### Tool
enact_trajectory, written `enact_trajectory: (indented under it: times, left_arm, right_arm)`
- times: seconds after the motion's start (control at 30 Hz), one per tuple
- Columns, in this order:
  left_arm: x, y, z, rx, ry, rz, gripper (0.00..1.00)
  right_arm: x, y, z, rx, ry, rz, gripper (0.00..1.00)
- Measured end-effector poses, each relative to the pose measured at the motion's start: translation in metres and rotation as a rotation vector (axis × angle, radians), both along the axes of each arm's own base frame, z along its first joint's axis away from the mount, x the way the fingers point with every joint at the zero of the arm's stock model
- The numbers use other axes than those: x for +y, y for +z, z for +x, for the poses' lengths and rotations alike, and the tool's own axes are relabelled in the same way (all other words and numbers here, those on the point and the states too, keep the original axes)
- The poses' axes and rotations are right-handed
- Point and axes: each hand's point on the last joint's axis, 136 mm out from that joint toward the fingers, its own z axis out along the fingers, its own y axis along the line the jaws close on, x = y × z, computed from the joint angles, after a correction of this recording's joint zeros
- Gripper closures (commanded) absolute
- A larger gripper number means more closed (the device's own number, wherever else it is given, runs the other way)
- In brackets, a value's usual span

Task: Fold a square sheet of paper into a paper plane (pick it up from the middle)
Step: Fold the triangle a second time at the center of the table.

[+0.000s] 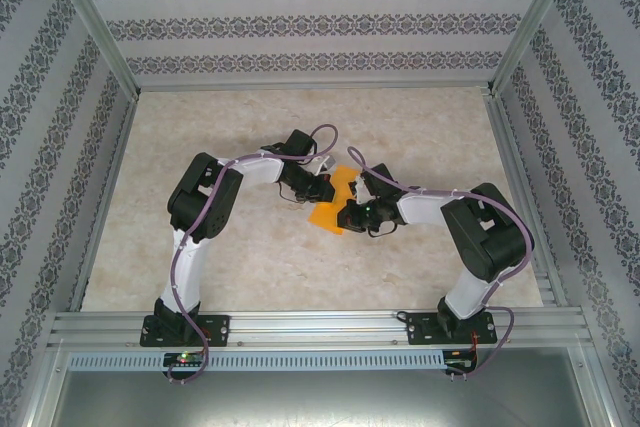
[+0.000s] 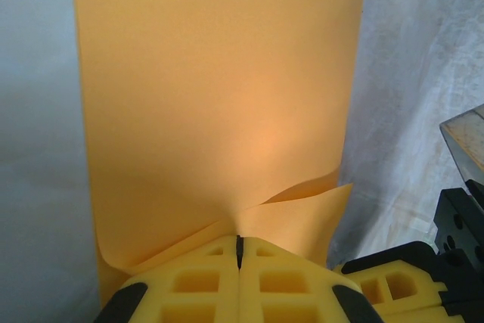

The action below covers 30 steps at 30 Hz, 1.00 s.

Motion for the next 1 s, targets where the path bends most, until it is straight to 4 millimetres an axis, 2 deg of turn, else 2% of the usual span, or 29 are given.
enact_trajectory:
  times: [0.37,0.77,1.0]
  left_arm:
    - [0.000,0.000,0.000,0.006,-0.007,0.007,0.96]
    - [0.001,0.003,0.002,0.027,-0.001,0.032,0.94]
    - [0.006,0.004,0.013,0.032,0.021,0.062,0.94]
  right_arm:
    - [0.001,-0.001,-0.013,-0.030,0.037,-0.028,0.97]
    - [0.000,-0.002,-0.014,-0.054,0.055,-0.042,0.98]
    - [0.000,-0.002,-0.014,-0.068,0.062,-0.040,0.98]
